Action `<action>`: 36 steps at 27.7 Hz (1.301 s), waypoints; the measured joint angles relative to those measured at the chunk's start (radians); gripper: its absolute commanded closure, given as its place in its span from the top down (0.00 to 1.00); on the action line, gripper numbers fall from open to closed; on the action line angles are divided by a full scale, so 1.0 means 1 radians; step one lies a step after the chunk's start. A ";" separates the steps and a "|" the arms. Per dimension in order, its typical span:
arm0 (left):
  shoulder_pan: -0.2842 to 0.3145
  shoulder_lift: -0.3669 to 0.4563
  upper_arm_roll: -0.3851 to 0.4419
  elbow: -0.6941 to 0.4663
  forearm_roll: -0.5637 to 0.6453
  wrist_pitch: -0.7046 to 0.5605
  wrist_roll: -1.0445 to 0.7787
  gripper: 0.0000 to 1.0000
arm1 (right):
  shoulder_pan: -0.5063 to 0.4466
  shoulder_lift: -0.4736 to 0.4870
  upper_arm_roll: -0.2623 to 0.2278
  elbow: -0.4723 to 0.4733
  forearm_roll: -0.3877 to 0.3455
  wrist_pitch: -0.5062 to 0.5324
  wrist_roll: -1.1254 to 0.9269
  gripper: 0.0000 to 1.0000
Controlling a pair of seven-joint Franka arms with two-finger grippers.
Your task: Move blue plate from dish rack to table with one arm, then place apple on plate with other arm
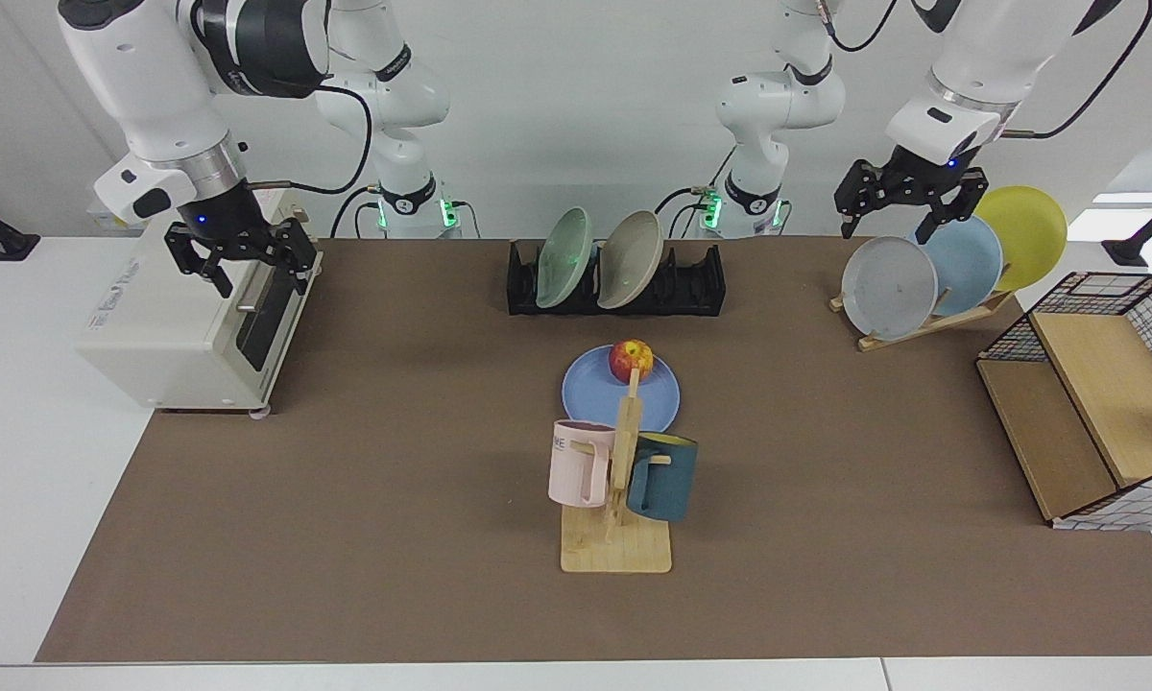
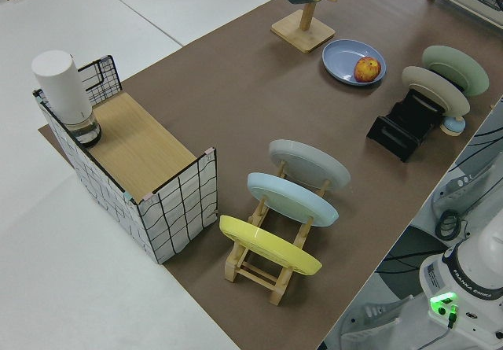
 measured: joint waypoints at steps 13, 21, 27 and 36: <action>0.000 -0.003 0.000 0.000 0.000 0.000 0.000 1.00 | -0.023 -0.085 0.016 -0.108 0.000 0.035 0.004 1.00; 0.000 -0.003 0.001 0.000 0.000 0.000 0.000 1.00 | -0.022 -0.085 0.034 -0.108 0.004 0.035 0.028 1.00; 0.000 -0.003 0.001 0.000 0.000 -0.001 0.000 1.00 | -0.020 -0.080 0.065 -0.104 0.006 0.025 0.038 1.00; 0.000 -0.003 0.001 0.000 0.000 -0.001 0.000 1.00 | 0.010 -0.032 0.072 -0.050 0.007 -0.002 0.085 1.00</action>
